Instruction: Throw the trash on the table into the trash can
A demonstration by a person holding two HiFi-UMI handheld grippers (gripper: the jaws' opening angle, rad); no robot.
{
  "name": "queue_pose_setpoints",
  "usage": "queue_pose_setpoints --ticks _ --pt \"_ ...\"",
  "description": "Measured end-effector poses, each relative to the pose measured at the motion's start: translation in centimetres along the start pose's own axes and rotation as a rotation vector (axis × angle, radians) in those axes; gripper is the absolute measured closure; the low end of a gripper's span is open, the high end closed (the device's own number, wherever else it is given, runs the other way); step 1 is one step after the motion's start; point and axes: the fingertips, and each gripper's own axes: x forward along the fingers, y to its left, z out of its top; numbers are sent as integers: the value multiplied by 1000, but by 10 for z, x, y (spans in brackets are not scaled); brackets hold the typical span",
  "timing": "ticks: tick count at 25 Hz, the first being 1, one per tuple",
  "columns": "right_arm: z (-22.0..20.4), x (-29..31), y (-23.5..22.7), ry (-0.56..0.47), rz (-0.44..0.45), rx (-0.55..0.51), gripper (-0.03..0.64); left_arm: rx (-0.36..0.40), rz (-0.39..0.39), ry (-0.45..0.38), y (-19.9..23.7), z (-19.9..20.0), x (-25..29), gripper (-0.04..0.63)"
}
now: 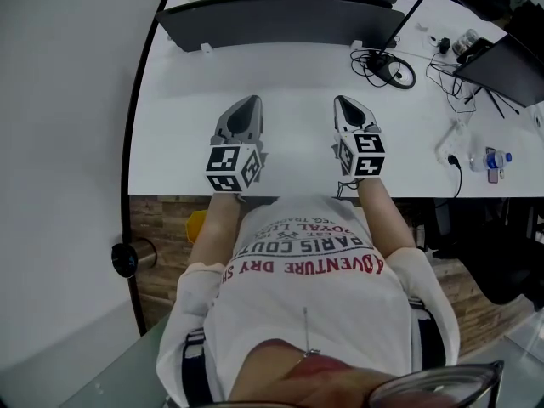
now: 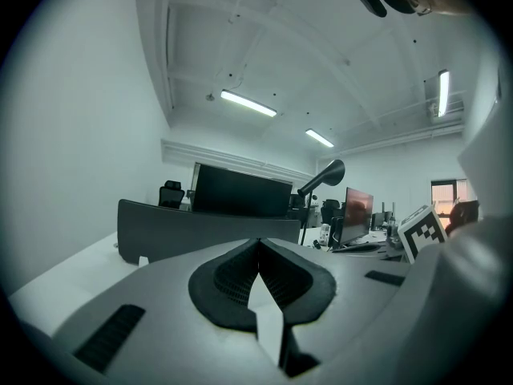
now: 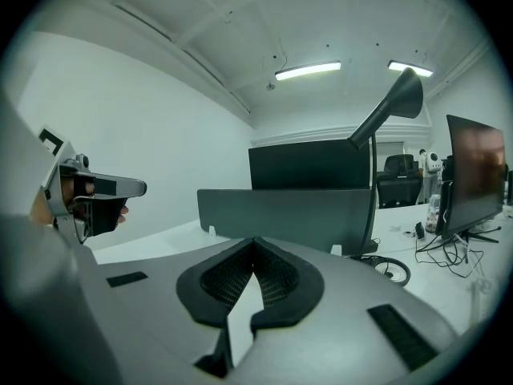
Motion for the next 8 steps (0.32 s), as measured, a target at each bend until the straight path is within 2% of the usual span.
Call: queue_pose_setpoints --ticks 8 --pt "-1 3 3 4 1 -7 592 -8 11 0 7 0 -1 571"
